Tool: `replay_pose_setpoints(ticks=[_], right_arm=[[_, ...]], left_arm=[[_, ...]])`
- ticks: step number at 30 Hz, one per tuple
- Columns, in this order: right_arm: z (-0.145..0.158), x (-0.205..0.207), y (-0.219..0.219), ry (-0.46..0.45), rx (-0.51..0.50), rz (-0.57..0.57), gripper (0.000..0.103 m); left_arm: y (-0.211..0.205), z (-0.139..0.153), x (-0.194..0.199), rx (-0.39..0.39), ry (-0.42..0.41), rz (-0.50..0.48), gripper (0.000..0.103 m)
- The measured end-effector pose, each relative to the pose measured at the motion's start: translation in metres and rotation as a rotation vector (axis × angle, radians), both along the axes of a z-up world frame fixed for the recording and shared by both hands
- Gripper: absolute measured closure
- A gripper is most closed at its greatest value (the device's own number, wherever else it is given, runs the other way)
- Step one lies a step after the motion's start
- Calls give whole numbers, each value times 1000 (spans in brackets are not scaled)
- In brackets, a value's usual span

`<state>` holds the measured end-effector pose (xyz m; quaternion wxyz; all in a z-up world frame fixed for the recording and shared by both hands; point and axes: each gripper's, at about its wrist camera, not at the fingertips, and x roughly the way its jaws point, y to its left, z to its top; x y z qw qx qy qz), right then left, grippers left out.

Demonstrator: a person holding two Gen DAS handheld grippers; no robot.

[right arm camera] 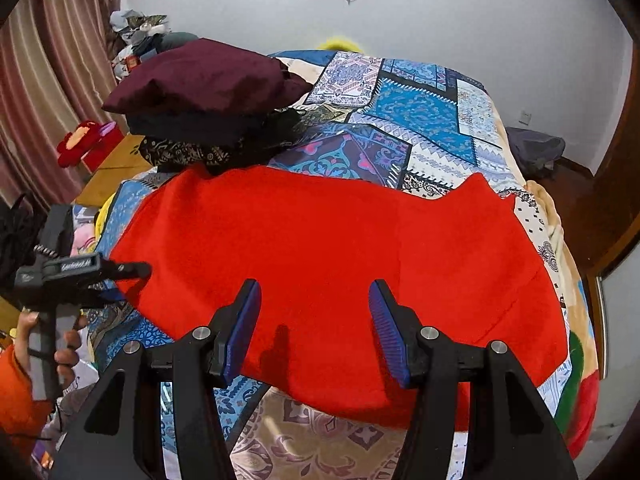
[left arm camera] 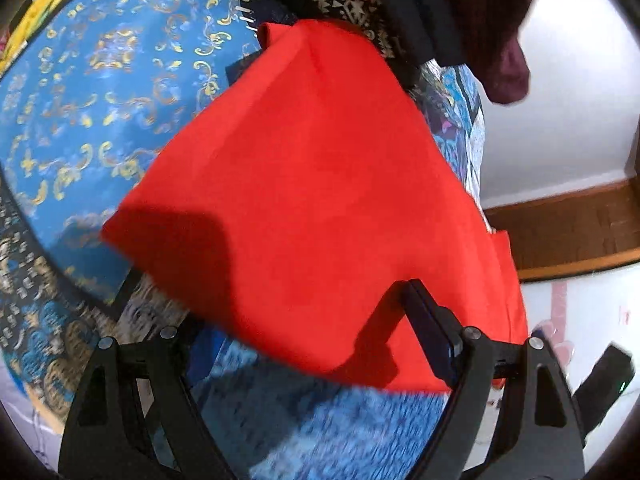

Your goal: Fold large clothes

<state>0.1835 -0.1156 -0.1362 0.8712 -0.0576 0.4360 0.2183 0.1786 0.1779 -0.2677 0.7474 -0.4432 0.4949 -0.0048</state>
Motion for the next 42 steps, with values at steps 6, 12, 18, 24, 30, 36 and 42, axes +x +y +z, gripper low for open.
replay_pose_setpoints(ticks=[6, 12, 18, 24, 30, 36, 42], right_arm=[[-5, 5, 4, 4, -18, 5, 51], [-9, 6, 9, 18, -21, 20, 51], [-10, 5, 14, 4, -51, 35, 51], [-8, 4, 20, 8, -39, 62, 51], [-2, 16, 37, 2, -37, 99, 51], [-25, 24, 81, 168, -8, 228, 51], [-60, 4, 130, 246, 48, 304, 51]], left_arm=[[-7, 2, 18, 58, -21, 90, 26], [-14, 2, 35, 131, -31, 112, 62], [-31, 48, 39, 356, -139, -4, 94], [-33, 105, 15, 373, -286, 10, 100], [-39, 151, -6, 371, -389, 19, 100], [-38, 179, -33, 448, -439, 44, 100], [-39, 188, -35, 509, -422, 67, 100]])
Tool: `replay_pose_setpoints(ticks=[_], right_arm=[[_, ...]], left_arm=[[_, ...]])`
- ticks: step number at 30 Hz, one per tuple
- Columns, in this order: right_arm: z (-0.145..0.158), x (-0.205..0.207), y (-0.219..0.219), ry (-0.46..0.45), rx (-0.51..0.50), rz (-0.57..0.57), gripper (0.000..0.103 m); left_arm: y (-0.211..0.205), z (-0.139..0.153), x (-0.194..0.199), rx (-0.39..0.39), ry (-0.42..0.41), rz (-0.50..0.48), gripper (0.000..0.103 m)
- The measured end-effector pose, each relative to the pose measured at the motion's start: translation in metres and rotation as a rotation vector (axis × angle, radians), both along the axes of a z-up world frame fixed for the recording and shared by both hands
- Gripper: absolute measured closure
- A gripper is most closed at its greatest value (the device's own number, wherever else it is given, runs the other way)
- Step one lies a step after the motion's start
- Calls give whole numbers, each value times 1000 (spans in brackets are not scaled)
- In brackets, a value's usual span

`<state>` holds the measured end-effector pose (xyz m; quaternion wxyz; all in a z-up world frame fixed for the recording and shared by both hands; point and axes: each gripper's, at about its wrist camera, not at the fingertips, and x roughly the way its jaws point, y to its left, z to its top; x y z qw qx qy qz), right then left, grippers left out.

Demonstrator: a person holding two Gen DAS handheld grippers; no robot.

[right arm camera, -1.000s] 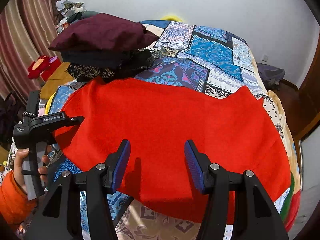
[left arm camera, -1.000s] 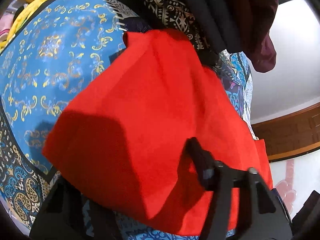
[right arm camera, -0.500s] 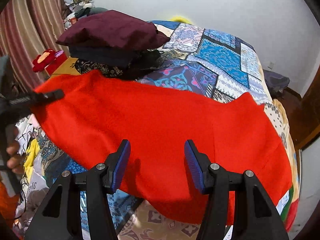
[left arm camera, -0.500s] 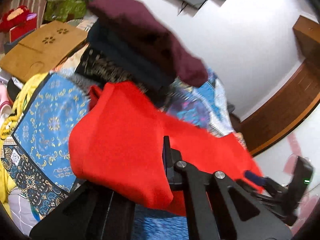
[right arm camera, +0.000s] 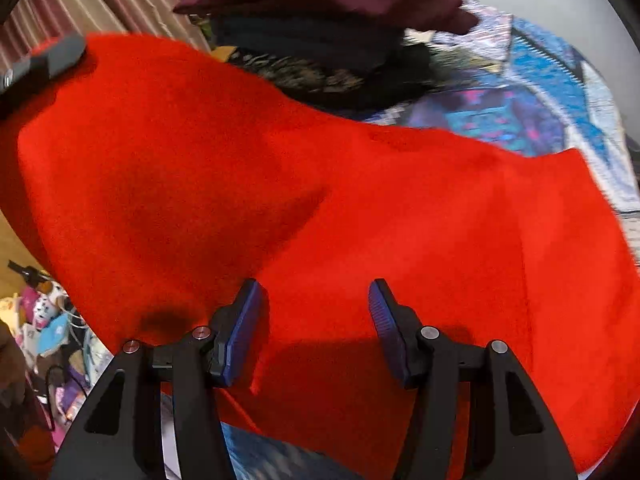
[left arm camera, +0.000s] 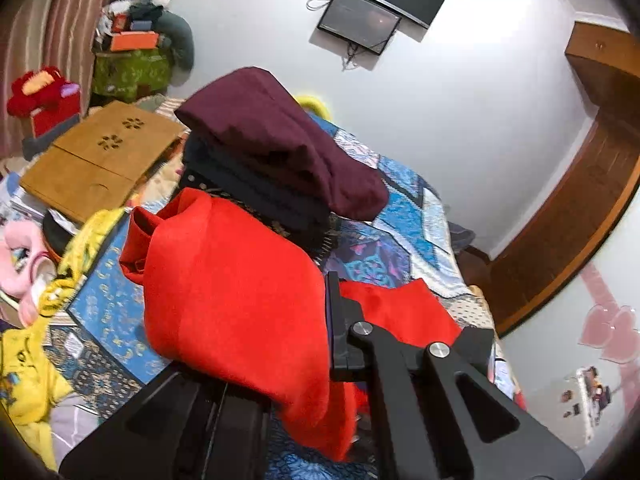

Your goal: Fold large clothes

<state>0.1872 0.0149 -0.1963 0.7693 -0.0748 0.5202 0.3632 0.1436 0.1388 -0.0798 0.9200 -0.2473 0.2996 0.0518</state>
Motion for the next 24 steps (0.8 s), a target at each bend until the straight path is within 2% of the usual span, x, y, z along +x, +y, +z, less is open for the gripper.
replay_pose_setpoints(ticks=[4, 8, 11, 14, 18, 22, 24], right_arm=[[2, 2, 8, 46, 43, 19, 51], [18, 12, -22, 74, 114, -11, 51], [40, 17, -66, -10, 128, -124, 51], [61, 20, -123, -97, 122, -254, 51], [77, 18, -195, -190, 56, -442, 50], [73, 15, -241, -181, -2, -556, 50], [70, 11, -253, -170, -20, -579, 50]], left_arm=[[-5, 9, 7, 13, -5, 2, 100], [-33, 29, 27, 48, -39, -72, 100], [-70, 38, 53, 75, -57, -158, 100], [-121, 32, 85, 80, -37, -276, 100], [-189, -2, 119, 72, 60, -432, 100], [-244, -67, 136, 76, 278, -594, 99], [-260, -96, 134, 99, 376, -662, 88]])
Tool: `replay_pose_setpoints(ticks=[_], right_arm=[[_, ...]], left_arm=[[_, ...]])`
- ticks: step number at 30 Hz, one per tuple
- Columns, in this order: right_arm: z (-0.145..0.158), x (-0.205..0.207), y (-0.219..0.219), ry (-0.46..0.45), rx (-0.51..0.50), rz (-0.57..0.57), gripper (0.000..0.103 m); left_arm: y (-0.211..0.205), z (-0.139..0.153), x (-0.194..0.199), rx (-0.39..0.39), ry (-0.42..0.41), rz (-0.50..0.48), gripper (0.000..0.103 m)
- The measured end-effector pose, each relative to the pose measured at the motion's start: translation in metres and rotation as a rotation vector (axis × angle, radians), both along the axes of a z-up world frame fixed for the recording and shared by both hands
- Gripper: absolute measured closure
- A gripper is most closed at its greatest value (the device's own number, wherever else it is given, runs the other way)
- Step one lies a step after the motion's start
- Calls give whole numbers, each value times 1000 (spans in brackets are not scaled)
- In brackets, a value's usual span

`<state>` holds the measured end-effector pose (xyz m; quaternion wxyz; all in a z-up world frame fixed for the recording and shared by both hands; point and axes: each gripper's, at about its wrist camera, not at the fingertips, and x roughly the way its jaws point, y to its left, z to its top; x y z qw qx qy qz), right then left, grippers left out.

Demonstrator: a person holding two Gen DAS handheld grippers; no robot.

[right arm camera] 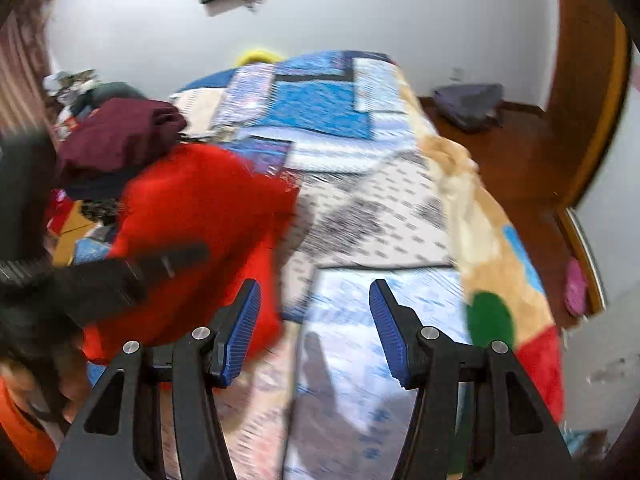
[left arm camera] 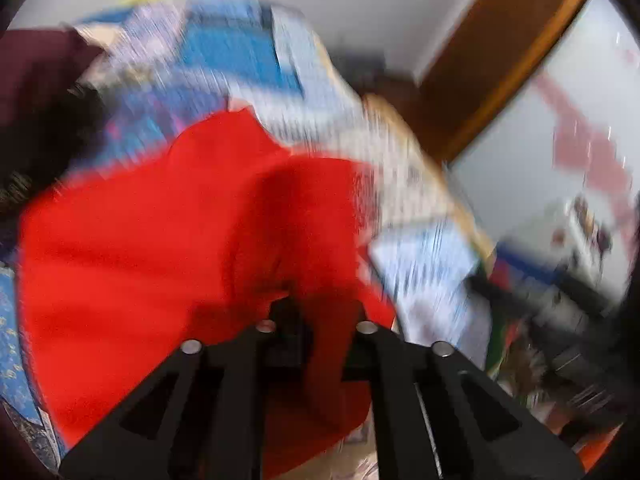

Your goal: Fold large clothes

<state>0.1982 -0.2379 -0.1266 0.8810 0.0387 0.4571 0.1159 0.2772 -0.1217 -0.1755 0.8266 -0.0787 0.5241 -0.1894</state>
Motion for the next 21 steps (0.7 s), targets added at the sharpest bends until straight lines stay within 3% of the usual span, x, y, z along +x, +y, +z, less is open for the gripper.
replay_pose_setpoints(ticks=[2, 5, 6, 10, 12, 14, 15, 16, 21], right_arm=[[-1, -4, -7, 7, -5, -5, 50], [3, -6, -7, 3, -3, 12, 50], [5, -6, -6, -1, 3, 20, 50], [24, -7, 10, -41, 31, 80, 50], [28, -4, 19, -66, 47, 118, 50], [32, -2, 35, -87, 67, 169, 40], [31, 0, 44, -94, 74, 192, 29], [29, 1, 52, -104, 79, 207, 26], [-5, 13, 72, -45, 59, 241, 26]], left_arm=[[-5, -6, -12, 39, -21, -55, 76], [0, 9, -29, 81, -86, -103, 51], [6, 15, -34, 80, -100, -99, 48], [38, 41, -42, 97, -170, -44, 42], [60, 53, -47, 101, -213, 7, 29], [83, 57, -51, 121, -247, 74, 15], [92, 56, -51, 138, -256, 105, 12], [100, 53, -53, 160, -256, 141, 12], [123, 18, -52, 217, -143, 191, 12]])
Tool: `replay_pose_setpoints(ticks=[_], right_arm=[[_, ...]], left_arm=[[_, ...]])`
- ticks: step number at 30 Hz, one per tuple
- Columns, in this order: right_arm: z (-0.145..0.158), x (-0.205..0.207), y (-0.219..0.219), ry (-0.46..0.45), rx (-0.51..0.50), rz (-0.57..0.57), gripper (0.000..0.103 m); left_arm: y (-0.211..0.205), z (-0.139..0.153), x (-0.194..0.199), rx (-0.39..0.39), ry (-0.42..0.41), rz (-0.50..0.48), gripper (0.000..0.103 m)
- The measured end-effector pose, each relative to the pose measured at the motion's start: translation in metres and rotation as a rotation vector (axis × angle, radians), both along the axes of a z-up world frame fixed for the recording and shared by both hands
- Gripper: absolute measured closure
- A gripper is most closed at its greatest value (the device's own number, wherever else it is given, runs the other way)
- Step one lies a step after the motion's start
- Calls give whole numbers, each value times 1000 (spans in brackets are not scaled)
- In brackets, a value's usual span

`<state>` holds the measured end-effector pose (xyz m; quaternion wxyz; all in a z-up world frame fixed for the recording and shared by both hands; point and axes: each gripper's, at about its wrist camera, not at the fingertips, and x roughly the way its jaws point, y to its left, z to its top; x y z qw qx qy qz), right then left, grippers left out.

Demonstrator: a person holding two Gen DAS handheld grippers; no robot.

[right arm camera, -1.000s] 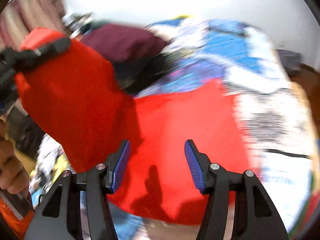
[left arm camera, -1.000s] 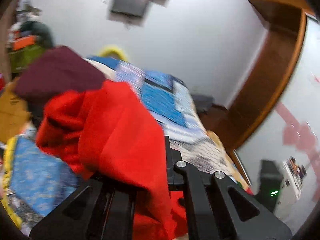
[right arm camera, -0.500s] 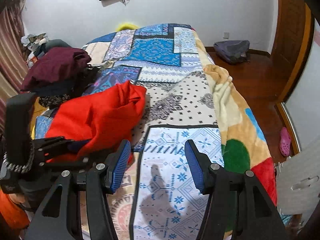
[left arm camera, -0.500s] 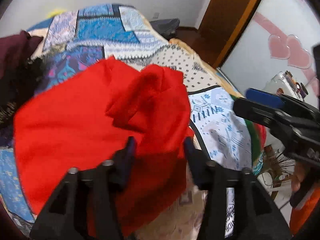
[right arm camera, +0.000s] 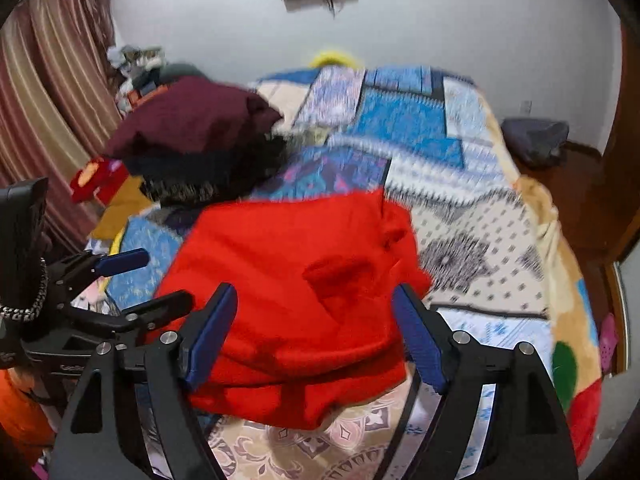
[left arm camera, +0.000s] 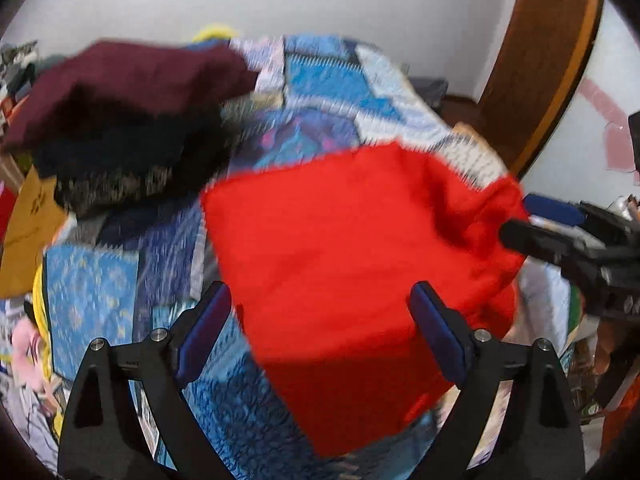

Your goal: Fold large clothes

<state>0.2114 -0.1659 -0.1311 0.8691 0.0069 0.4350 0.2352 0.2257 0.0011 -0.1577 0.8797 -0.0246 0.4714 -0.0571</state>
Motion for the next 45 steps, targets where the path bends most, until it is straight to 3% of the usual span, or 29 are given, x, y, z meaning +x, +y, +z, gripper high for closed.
replay_pose_setpoints(ticks=[6, 11, 19, 24, 27, 32, 36, 42, 45], right_arm=[[-34, 16, -21, 57, -136, -93, 26], [-49, 20, -69, 141, -85, -188, 26], [-27, -3, -84, 96, -167, -220, 25], [3, -4, -74, 34, -151, -134, 23], [18, 3, -55, -5, -152, -44, 23], [15, 27, -24, 9, -131, 71, 23], [-14, 63, -14, 138, -109, 112, 23], [-81, 121, -33, 487, 23, 37, 23], [-95, 138, -40, 559, 118, 47, 23]], left_arm=[[2, -31, -12, -7, 42, 20, 11], [8, -39, -19, -89, 55, 51, 11], [11, -23, -20, -47, 46, 23, 11], [29, -2, -20, 8, -7, 76, 11], [46, 5, -14, -27, -7, 121, 11], [68, -1, 1, -131, 44, 176, 11], [71, -22, 16, -241, 131, 180, 11], [75, -54, 41, -462, 251, 158, 11], [78, -69, 56, -541, 297, 155, 11]])
